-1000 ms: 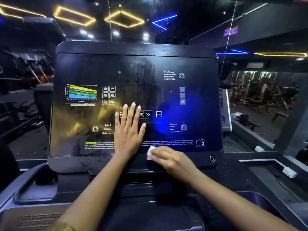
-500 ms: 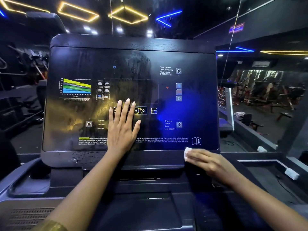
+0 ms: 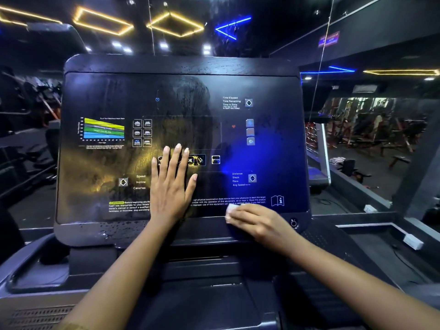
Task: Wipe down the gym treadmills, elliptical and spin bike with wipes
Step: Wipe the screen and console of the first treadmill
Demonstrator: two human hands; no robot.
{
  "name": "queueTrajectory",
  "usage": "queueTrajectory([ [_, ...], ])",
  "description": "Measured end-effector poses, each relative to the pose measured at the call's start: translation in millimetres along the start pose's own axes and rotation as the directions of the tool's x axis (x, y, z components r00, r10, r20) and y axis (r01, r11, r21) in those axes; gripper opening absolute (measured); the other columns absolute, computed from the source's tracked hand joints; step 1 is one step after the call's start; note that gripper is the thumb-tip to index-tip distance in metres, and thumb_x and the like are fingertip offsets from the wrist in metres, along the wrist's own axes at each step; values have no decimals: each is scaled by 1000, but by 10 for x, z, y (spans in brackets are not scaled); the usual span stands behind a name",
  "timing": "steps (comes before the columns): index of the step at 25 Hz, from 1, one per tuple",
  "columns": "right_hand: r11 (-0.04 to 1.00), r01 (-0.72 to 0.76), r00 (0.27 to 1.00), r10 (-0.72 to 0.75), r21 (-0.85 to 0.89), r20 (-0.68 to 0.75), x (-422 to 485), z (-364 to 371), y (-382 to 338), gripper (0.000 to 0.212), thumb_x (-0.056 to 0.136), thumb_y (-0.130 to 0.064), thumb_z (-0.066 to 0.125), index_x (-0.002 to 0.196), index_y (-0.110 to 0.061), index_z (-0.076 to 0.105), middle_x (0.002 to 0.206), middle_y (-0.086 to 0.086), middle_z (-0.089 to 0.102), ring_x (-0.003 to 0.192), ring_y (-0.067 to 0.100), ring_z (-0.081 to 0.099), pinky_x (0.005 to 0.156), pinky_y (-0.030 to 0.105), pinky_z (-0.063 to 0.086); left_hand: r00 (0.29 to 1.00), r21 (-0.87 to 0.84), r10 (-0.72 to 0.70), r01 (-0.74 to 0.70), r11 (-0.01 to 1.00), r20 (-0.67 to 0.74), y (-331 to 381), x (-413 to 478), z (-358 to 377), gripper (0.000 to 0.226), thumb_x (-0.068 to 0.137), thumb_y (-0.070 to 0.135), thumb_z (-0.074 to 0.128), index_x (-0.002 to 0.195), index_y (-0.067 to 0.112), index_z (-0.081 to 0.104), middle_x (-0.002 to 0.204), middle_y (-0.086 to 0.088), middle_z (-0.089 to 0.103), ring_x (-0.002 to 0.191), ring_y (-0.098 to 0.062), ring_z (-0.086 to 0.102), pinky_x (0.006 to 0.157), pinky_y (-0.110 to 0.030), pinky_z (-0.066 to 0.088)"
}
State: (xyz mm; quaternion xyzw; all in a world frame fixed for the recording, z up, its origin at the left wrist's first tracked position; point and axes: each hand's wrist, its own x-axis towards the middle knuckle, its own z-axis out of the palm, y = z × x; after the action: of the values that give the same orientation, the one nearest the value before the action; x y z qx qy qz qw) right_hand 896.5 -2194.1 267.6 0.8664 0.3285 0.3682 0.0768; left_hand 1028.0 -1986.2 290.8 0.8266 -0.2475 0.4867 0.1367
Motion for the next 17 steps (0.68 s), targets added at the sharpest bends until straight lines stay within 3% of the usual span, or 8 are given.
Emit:
queueTrajectory([
  [5,978,-189,981,193,-89,27,-724,-280,269,40,94,0,31,111,-4,67,114,4,65,101,20,62,100,28,40,1000,2,-11,11,1000,17,15,4,-9,59,97,42,25,146,10,31,153,-9,28,143,-27,17,116,-44,5],
  [8,969,-242,970,241,-42,-26,-727,-398,286,32,94,-6,40,110,-5,67,111,5,67,100,21,63,95,29,44,1000,2,-7,7,1000,13,22,0,-16,59,97,41,26,146,10,31,153,-10,29,143,-27,17,116,-43,4],
  [13,990,-143,972,142,7,-186,266,-184,108,28,91,-3,46,109,-4,68,111,6,67,103,20,62,89,30,50,1000,-1,-9,9,1000,22,21,1,-32,59,97,42,25,147,10,30,154,-10,28,143,-27,16,116,-44,4],
  [17,973,-226,934,232,54,-271,1050,-53,291,25,84,-3,54,102,-6,71,105,8,69,96,23,65,70,31,57,999,5,-9,9,1000,32,23,-1,-40,60,100,46,14,146,10,31,153,-10,29,142,-27,18,116,-44,6],
])
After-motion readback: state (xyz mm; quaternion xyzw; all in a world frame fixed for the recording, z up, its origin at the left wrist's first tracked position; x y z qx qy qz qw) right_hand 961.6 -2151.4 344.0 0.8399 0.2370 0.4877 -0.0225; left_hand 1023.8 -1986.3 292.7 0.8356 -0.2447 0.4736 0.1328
